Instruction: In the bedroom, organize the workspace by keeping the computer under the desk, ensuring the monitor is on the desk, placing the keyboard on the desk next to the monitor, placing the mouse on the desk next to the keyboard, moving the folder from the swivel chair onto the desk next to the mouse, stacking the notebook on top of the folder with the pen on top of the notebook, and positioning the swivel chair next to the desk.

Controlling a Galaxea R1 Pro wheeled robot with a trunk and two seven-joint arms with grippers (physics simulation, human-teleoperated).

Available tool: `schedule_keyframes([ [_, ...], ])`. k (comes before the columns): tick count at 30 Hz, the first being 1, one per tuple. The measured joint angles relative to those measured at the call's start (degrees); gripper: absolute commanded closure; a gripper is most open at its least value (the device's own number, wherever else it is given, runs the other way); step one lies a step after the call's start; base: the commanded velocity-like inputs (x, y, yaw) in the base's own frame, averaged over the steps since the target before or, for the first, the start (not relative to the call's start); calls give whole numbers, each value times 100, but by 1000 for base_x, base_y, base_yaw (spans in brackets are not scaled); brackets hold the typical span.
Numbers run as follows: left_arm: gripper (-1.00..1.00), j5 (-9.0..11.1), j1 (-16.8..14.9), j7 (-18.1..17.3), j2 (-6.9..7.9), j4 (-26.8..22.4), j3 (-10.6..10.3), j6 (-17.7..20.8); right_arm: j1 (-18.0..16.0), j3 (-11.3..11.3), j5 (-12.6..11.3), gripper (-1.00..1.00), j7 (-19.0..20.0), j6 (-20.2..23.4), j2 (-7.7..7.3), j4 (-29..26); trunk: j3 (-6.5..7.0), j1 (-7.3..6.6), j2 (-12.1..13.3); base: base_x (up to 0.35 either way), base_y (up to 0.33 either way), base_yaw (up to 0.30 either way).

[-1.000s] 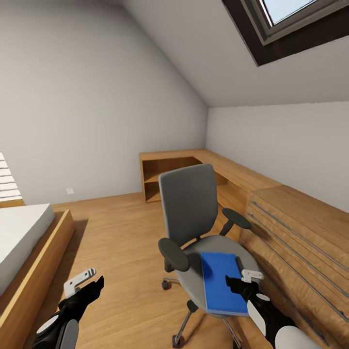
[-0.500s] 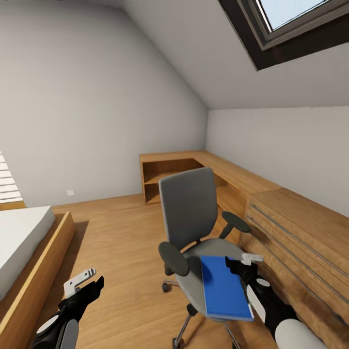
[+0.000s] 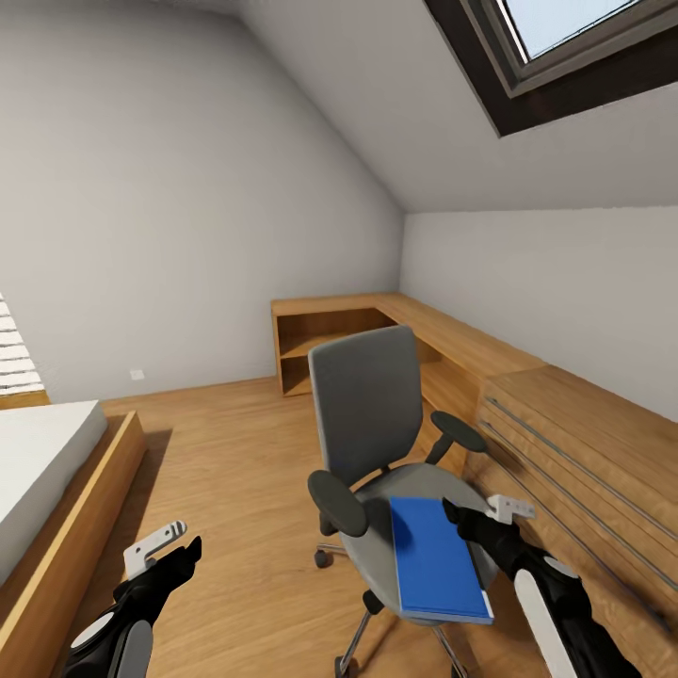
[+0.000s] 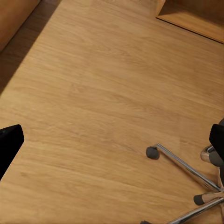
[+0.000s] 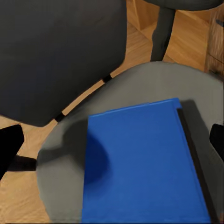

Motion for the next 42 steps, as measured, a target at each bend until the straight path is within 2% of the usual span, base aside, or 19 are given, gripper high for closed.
schedule_keyframes([
  [4, -100, 0, 0, 0, 0, 0, -3, 1, 181, -15, -326, -100, -9, 436, -4, -381, 0, 0, 0, 0, 0, 0],
  [13, -100, 0, 0, -6, 0, 0, -6, 7, 262, -142, -522, -100, -11, 674, 6, -535, 0, 0, 0, 0, 0, 0],
  [18, -100, 0, 0, -8, 2, 0, -4, 8, 270, -213, -906, -100, -11, 699, 2, -555, 0, 0, 0, 0, 0, 0],
  [19, -100, 0, 0, -8, 5, 0, -2, 9, 272, -254, -1156, -100, -14, 708, -2, -559, 0, 0, 0, 0, 0, 0],
  [20, -100, 0, 0, -8, 5, 0, -2, 8, 272, -255, -1165, -100, -14, 709, -2, -559, 0, 0, 0, 0, 0, 0],
  [23, -100, 0, 0, -9, 7, 0, -1, 9, 276, -306, -1386, -100, -15, 733, -4, -569, 0, 0, 0, 0, 0, 0],
  [32, -100, -1, 0, -9, 9, 0, 0, 9, 279, -345, -1551, -100, -14, 783, -6, -550, 0, 0, 0, -1, 0, -19],
  [42, -100, 0, -1, -9, 8, 1, -1, 8, 280, -426, -1557, -100, -11, 783, -8, -531, -1, 3, 1, -201, 0, -232],
])
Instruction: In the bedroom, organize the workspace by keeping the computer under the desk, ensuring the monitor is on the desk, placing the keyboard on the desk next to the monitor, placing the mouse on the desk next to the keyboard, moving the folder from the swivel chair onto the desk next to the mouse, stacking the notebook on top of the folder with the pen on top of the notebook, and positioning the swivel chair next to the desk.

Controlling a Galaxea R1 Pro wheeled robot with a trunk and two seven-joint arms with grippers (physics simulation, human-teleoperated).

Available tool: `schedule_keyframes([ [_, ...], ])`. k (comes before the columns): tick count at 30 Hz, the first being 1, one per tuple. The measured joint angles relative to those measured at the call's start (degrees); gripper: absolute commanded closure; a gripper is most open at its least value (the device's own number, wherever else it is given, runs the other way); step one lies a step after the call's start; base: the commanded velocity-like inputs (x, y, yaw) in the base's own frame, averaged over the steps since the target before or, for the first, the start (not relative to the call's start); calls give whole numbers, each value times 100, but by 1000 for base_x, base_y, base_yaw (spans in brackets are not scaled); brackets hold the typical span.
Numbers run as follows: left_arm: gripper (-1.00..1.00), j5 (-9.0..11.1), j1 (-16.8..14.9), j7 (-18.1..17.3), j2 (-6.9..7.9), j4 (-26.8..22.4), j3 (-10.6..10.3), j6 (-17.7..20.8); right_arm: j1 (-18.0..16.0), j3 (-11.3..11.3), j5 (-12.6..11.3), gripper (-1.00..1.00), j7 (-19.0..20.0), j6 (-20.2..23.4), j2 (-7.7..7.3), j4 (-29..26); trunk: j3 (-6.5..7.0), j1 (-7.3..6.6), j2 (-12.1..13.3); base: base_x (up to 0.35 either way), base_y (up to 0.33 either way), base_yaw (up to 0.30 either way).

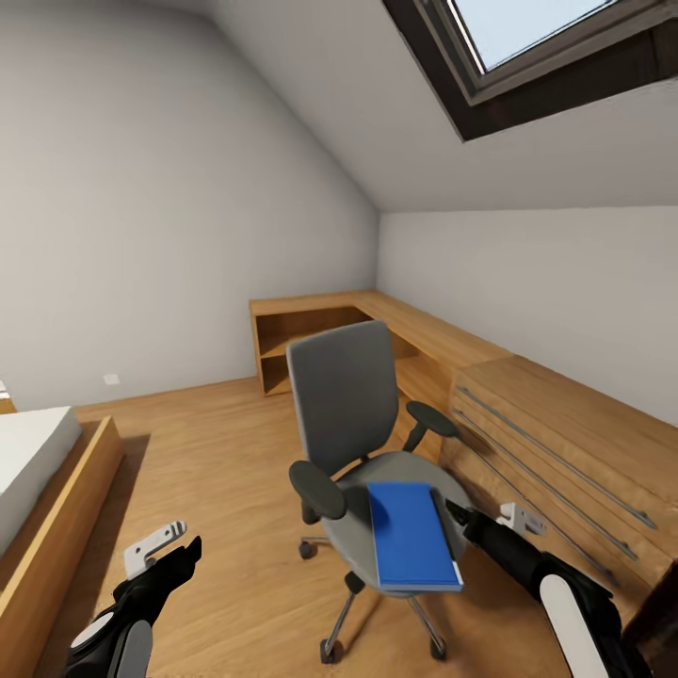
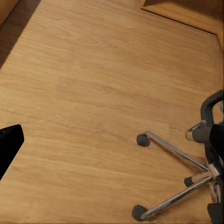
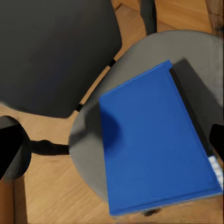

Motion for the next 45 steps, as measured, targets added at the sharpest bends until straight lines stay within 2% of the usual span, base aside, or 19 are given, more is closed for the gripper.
schedule_keyframes([
  [6, -100, 0, 1, -1, -2, -3, -1, -8, -1, -81, -4, -100, 5, -12, 9, 3, -11, 0, 0, -289, 0, -131],
  [13, -100, 5, 1, 22, -8, -9, 4, -2, -1, -96, -5, -100, 8, -32, 9, 3, -13, -3, 0, -48, 0, -11],
  [23, -100, 9, 1, 44, -10, -10, 14, -8, -1, -176, -14, -100, 57, -67, 9, 444, -192, 216, -400, -2, 0, 0],
  [27, -100, 9, 1, 45, -12, -10, 11, -8, -6, -198, -67, -100, 105, -69, 1, 866, -264, 304, -561, 0, 0, 0],
  [36, -100, 9, 1, 48, -15, -10, 3, -8, -23, -441, -401, -100, 482, -69, -67, 1426, -425, 502, -922, 0, 0, 0],
  [40, -100, 9, 1, 51, -15, -10, 2, -8, -28, -513, -543, -100, 909, -38, -208, 1648, -497, 590, -1082, 0, 0, 0],
  [41, -100, 9, 1, 51, -15, -10, 2, -8, -31, -526, -671, -100, 1117, -26, -289, 1738, -515, 612, -1122, 0, 0, 0],
  [44, -100, 9, 1, 48, -15, -10, 1, -8, -34, -537, -944, -100, 1409, 1, -443, 1908, -569, 677, -1243, 0, 0, 0],
  [45, -100, 9, 1, 48, -15, -11, 2, -8, -38, -541, -1154, -100, 1549, 41, -554, 2035, -587, 699, -1283, 0, 0, 0],
])
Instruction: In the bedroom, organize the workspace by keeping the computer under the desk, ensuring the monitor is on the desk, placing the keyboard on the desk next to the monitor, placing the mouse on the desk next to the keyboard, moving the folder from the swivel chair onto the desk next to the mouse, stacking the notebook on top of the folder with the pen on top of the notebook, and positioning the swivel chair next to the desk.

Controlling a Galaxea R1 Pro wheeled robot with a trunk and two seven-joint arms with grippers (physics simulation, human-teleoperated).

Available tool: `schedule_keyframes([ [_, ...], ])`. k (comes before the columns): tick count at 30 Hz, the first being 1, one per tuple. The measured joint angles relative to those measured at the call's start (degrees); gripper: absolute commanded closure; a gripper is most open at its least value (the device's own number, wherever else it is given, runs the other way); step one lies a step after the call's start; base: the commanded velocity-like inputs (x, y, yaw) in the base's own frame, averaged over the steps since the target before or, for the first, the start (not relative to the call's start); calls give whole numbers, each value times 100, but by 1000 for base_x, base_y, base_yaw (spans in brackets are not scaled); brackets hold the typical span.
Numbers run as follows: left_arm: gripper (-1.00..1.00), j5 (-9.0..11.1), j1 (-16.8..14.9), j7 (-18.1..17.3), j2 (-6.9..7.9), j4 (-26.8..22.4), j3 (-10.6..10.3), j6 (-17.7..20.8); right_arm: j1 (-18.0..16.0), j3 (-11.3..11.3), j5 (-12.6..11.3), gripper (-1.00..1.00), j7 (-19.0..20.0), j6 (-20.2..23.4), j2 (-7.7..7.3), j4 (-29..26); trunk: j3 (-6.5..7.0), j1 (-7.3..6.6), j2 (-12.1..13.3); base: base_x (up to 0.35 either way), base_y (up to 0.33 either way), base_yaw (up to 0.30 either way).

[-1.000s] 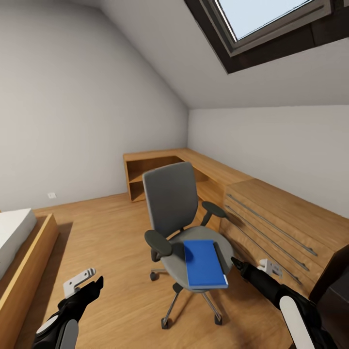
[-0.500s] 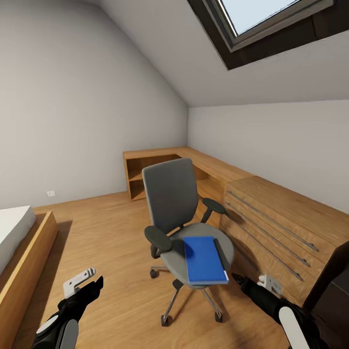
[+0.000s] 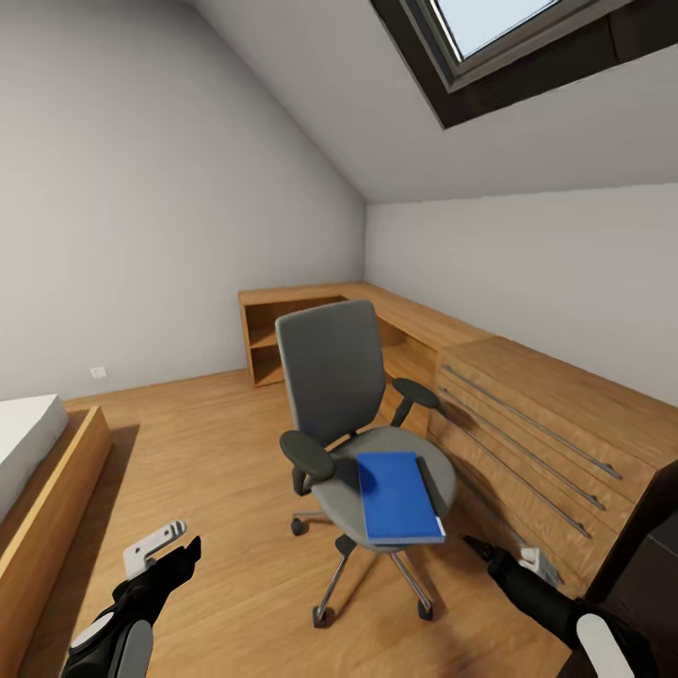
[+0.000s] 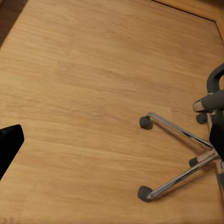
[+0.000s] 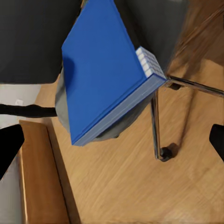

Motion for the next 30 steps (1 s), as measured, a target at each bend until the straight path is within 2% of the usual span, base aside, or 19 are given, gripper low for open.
schedule_keyframes([
  [2, -100, 0, 0, 0, 0, 0, -3, 0, -4, -2, -232, -100, 100, 67, -100, 134, -36, 44, -80, 0, 0, 0],
  [3, -100, 0, 0, 1, 0, 0, -4, 0, -13, -4, -459, -100, 156, 157, -175, 272, -54, 66, -120, 0, 0, 0],
  [7, -100, 0, 0, 0, 0, 0, -6, 0, -29, -12, -865, -100, 221, 301, -273, 481, -126, 154, -281, 0, 0, 0],
  [9, -100, 0, 0, 0, 0, 0, -8, 0, -37, -18, -979, -100, 246, 322, -298, 529, -162, 198, -361, 0, 0, 0],
  [12, -100, 0, 0, 3, 0, 0, -10, 0, -41, -29, -1040, -100, 269, 328, -311, 551, -215, 264, -481, 0, 0, 0],
  [17, -100, 0, 0, 0, 0, 0, -17, 0, -50, -169, -1092, -100, 296, 336, -315, 575, -305, 374, -682, 0, 0, 0],
  [30, -100, 0, 0, 2, 0, 0, -34, 0, -51, -267, -1101, -100, 287, 162, -285, 573, -539, 659, -1203, 0, 0, 0],
])
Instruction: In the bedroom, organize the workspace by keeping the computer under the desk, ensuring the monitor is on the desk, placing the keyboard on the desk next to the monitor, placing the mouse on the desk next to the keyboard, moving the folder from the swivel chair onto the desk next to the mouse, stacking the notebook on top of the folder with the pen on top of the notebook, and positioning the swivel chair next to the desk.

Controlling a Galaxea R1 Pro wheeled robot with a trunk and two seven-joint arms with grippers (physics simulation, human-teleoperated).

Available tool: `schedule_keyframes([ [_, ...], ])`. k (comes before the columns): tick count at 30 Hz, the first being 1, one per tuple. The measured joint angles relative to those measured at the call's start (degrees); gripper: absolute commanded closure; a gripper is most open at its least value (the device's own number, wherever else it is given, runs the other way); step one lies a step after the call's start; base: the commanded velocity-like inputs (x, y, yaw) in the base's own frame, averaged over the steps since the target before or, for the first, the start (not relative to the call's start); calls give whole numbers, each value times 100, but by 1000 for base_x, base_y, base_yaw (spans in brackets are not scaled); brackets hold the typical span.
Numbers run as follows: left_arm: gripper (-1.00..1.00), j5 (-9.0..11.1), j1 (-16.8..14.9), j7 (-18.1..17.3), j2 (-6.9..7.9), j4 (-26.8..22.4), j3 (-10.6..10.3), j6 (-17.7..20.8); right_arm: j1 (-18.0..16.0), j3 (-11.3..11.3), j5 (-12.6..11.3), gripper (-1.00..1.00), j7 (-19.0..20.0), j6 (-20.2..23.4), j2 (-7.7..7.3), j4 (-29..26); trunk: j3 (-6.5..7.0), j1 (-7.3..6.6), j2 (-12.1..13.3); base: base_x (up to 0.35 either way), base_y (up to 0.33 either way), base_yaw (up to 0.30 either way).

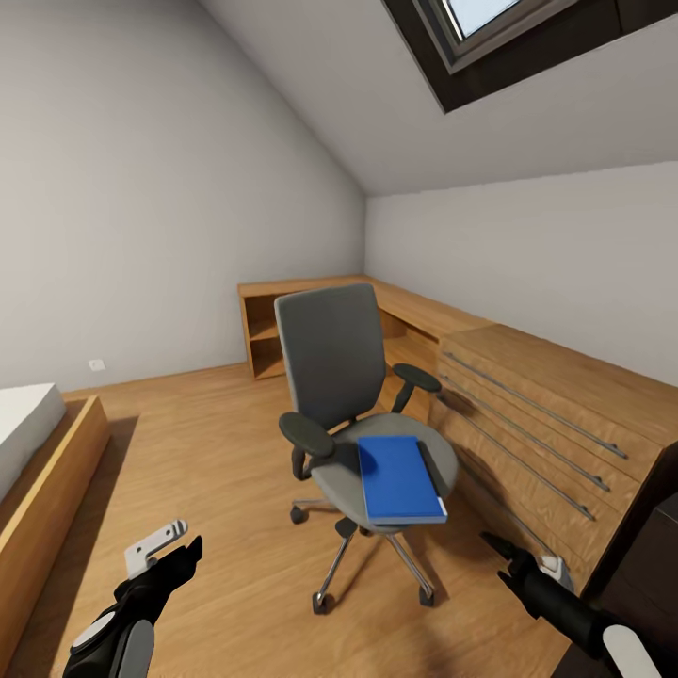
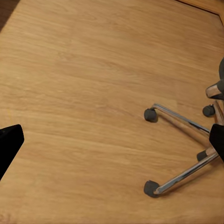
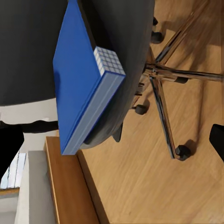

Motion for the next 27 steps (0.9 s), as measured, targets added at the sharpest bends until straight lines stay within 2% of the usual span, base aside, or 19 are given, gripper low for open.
schedule_keyframes([
  [3, -100, 0, 0, 2, 0, 0, -1, 0, 0, -18, 4, -100, -3, -257, 21, 0, -54, 66, -120, 0, 0, 0],
  [6, -100, 0, 0, 3, 0, 0, -4, 0, -2, 5, 12, -100, -21, -719, 142, -7, -108, 132, -241, 0, 0, 0],
  [8, -100, 0, 0, 3, 0, 0, -7, 0, -8, 15, 17, -100, -26, -909, 260, -11, -144, 176, -321, 0, 0, 0],
  [10, -100, 0, 0, -1, 0, 0, -9, 0, -28, 21, 27, -100, -34, -1264, 586, -11, -180, 220, -401, 0, 0, 0],
  [11, -100, 0, 0, 0, 0, 0, -9, 0, -33, 19, 30, -100, -38, -1343, 665, -11, -198, 242, -441, 0, 0, 0],
  [14, -100, 0, 0, 0, 0, 0, -10, 0, -43, 16, 25, -100, -45, -1511, 819, -9, -251, 308, -562, 0, 0, 0],
  [18, -100, 0, 0, 0, 0, 0, -13, 0, -49, 8, 2, -100, -51, -1607, 918, -7, -323, 396, -722, 0, 0, 0],
  [21, -100, 0, 0, 0, 0, 0, -17, -2, -52, -3, -205, -100, -55, -1643, 973, 3, -377, 461, -842, 0, 0, 0],
  [23, -100, -1, 0, 2, 0, 0, -18, -5, -53, -1, -423, -100, -57, -1648, 984, 13, -413, 505, -923, 0, 0, 0],
  [24, -100, -2, 0, 3, 0, 0, -43, -7, -53, 8, -672, -100, -63, -1647, 987, 21, -431, 527, -963, 0, 0, 0],
  [27, -100, -5, 0, 3, 0, 0, -91, -8, -53, 12, -791, -100, -64, -1647, 988, 24, -485, 593, -1083, 0, 0, 0],
])
